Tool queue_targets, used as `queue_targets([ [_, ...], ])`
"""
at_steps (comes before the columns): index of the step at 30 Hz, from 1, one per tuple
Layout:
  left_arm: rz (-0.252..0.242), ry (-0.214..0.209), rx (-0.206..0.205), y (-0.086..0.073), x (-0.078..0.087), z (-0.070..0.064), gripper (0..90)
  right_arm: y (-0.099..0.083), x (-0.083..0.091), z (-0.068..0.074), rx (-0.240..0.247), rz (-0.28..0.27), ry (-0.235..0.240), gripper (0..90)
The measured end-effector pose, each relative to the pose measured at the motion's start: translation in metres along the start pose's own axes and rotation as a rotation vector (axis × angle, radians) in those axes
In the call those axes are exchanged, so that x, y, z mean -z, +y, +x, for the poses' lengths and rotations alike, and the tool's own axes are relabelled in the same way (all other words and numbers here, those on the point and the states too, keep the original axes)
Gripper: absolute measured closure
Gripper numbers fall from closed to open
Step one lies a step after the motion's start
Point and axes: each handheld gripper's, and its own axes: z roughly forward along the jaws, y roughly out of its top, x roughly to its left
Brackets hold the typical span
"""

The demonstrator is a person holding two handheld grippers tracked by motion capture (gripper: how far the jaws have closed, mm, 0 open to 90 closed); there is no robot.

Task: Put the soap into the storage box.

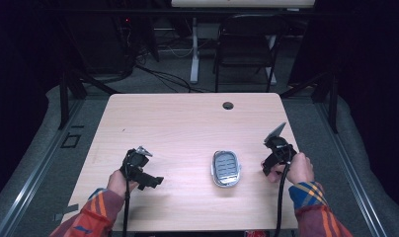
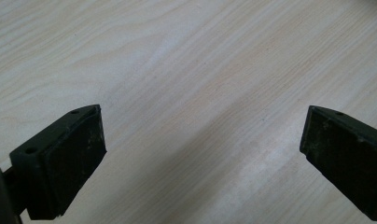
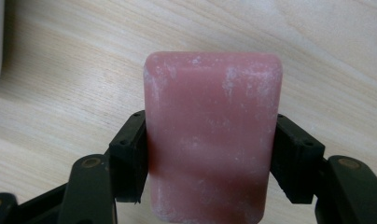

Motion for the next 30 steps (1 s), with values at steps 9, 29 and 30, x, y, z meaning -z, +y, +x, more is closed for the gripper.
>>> queue_targets([
  [9,0.001,-0.003,-0.009,0.002,-0.001,-0.001,0.1,0.003,0.003,0.008,0.012,-0.011,0.007,37.2],
  [29,0.001,-0.013,-0.005,0.001,-0.002,0.0,0.1,0.012,0.007,0.026,0.053,-0.009,0.013,37.3],
  [30,0.001,-0.014,-0.004,0.001,-0.002,-0.001,0.1,0.013,0.007,0.028,0.071,0.007,0.01,37.3],
])
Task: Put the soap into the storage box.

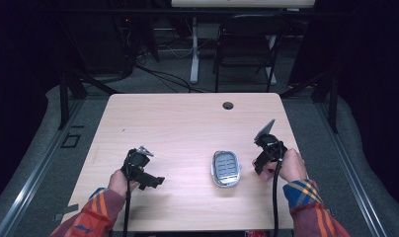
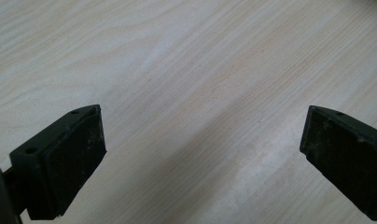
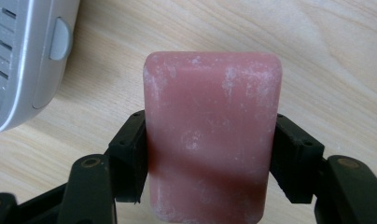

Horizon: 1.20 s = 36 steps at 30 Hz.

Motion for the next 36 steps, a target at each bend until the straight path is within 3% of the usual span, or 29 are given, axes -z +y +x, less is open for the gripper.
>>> queue_targets([
  [6,0.001,0.0,0.001,0.0,0.0,0.0,0.1,0.005,0.0,0.006,0.029,0.014,-0.009,37.3],
  [7,0.002,0.001,0.001,0.0,0.0,0.0,0.1,0.007,0.0,0.007,0.03,0.024,-0.011,37.3],
  [8,0.002,0.001,0.002,0.0,0.0,0.0,0.1,0.007,-0.001,0.008,0.016,-0.001,-0.005,37.3],
  [17,0.003,0.001,0.003,0.0,0.0,0.0,0.1,0.015,0.001,0.012,0.04,0.04,-0.018,37.3],
  [19,0.002,0.001,0.003,0.0,0.0,0.0,0.1,0.015,0.001,0.013,0.02,0.023,-0.012,37.3],
  [25,0.007,0.0,-0.005,0.0,0.0,0.0,0.1,0.019,0.004,0.015,0.031,0.037,-0.017,37.3],
  [32,0.008,-0.001,-0.006,0.001,-0.001,-0.001,0.1,0.024,0.012,0.016,0.034,0.055,-0.034,37.3],
  [33,0.007,0.0,-0.007,0.001,-0.001,-0.001,0.1,0.023,0.012,0.017,0.016,0.03,-0.026,37.3],
  [36,0.008,-0.001,-0.007,0.001,-0.001,-0.001,0.1,0.026,0.019,0.018,0.039,0.054,-0.044,37.3],
])
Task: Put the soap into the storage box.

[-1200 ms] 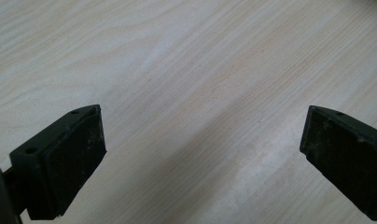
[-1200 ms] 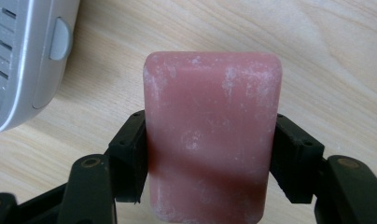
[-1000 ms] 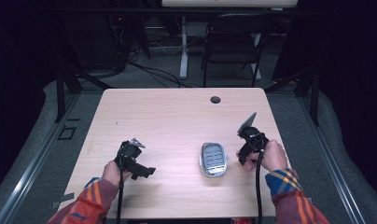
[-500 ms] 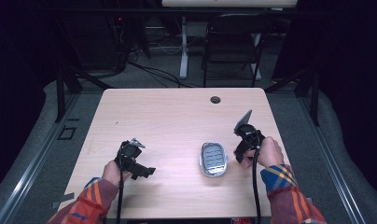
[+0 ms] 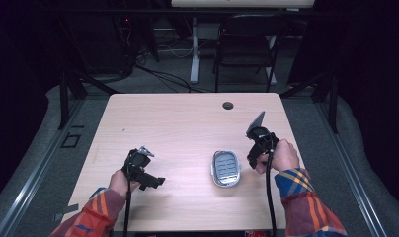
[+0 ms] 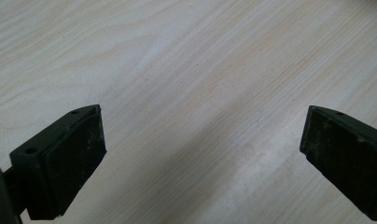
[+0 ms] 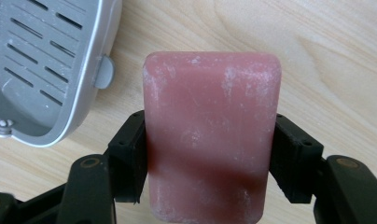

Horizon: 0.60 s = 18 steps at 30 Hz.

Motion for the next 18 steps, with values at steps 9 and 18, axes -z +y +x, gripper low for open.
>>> queue_targets([
  [9,0.002,0.0,-0.003,0.0,0.0,0.0,0.1,0.003,0.011,0.004,0.007,-0.008,-0.005,37.3],
  [18,0.004,0.002,-0.002,0.0,-0.001,-0.001,0.1,0.007,0.017,0.012,0.011,-0.024,-0.004,37.4],
])
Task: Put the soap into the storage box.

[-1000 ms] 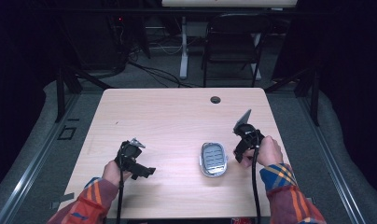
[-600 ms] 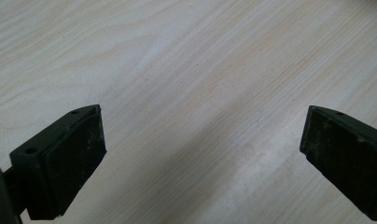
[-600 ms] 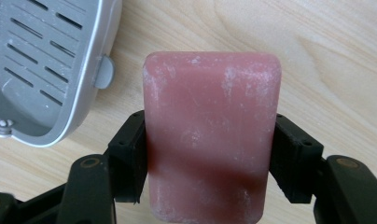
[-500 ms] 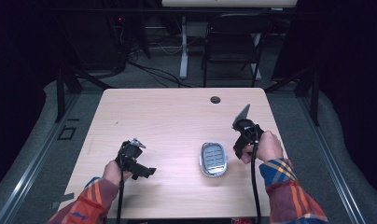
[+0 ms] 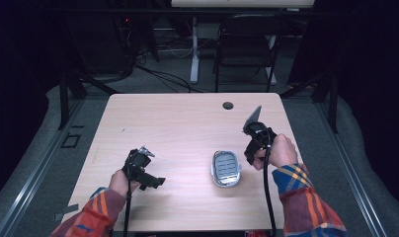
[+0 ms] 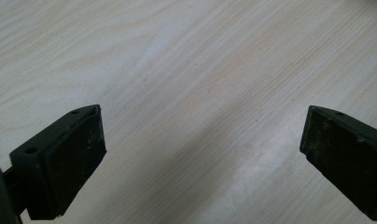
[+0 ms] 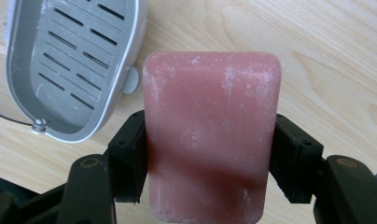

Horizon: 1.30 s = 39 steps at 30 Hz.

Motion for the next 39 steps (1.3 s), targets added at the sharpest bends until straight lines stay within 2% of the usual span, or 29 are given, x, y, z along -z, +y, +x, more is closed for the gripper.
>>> queue_targets([
  [2,0.001,0.002,-0.003,0.0,0.0,0.0,0.1,0.002,0.003,0.002,0.019,0.02,-0.009,37.3],
  [4,0.001,0.002,-0.003,0.0,0.0,0.0,0.1,0.002,0.003,0.005,0.01,0.0,-0.008,37.3],
  [5,0.002,0.002,-0.003,0.0,0.0,0.0,0.1,0.004,0.005,0.006,0.026,0.018,-0.012,37.3],
  [15,0.005,-0.003,-0.005,0.0,0.0,0.0,0.1,0.011,0.008,0.019,0.053,0.016,-0.012,37.3],
  [17,0.005,-0.007,-0.004,0.0,0.0,0.0,0.1,0.012,0.008,0.022,0.042,0.006,-0.005,37.3],
  [21,0.004,-0.007,-0.002,0.0,0.0,0.0,0.1,0.015,0.007,0.028,0.058,0.005,-0.005,37.3],
  [33,0.012,-0.006,-0.01,0.0,-0.001,-0.001,0.2,0.029,0.001,0.045,0.096,0.037,0.002,37.3],
  [34,0.012,-0.006,-0.01,0.0,-0.001,-0.001,0.1,0.029,-0.001,0.047,0.081,0.02,0.011,37.3],
  [39,0.015,-0.002,-0.013,0.0,-0.001,-0.001,0.2,0.032,-0.003,0.051,0.089,0.034,0.017,37.3],
])
